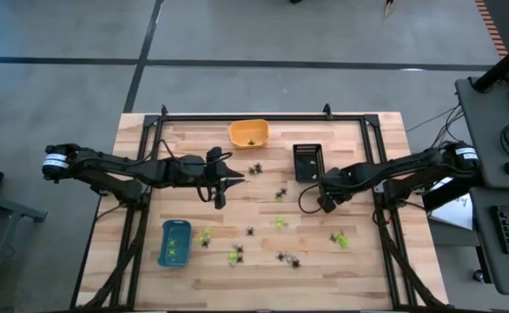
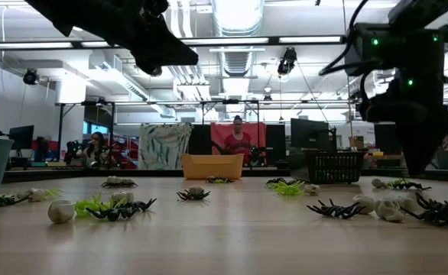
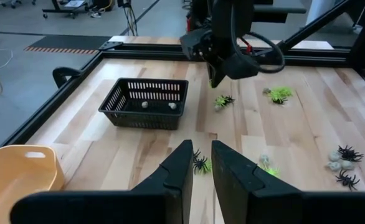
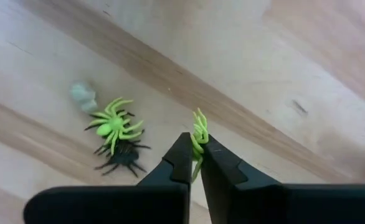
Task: Sort Halloween decoration
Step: Put the green spider toy into the blue bin
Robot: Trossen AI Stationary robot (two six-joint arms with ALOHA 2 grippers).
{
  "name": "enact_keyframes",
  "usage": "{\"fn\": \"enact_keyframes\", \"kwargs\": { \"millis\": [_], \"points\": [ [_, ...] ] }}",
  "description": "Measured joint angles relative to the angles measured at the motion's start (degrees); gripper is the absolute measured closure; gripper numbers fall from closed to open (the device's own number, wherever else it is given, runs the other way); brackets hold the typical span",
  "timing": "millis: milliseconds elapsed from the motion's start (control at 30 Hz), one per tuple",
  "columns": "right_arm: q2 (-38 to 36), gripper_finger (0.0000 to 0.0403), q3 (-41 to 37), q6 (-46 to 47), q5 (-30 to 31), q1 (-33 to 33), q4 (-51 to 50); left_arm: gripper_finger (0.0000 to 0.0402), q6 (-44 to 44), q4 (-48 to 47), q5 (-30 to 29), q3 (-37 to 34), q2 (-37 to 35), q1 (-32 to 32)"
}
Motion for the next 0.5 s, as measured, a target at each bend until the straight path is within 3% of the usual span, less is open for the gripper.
{"fn": "enact_keyframes", "kwargs": {
  "millis": [133, 233, 367, 500],
  "points": [
    [-1.9, 0.039, 4.0, -1.8, 2.5, 0.0, -1.0, 0.0359, -0.4, -2.4, 0.1, 1.6, -1.8, -0.7],
    [-2.6, 0.039, 7.1, -8.6, 3.3, 0.2, 2.8, 0.0359, -0.4, -6.3, 0.1, 3.1, -4.2, -1.8],
    [-1.8, 0.039, 8.7, -20.4, 2.8, 0.2, 20.5, 0.0359, -0.3, -8.4, 0.1, 3.8, -8.4, -3.9],
    [1.9, 0.039, 8.8, -31.9, -1.8, 0.2, 42.8, 0.0359, -0.6, -8.5, 0.1, 3.6, -12.5, -5.4]
  ]
}}
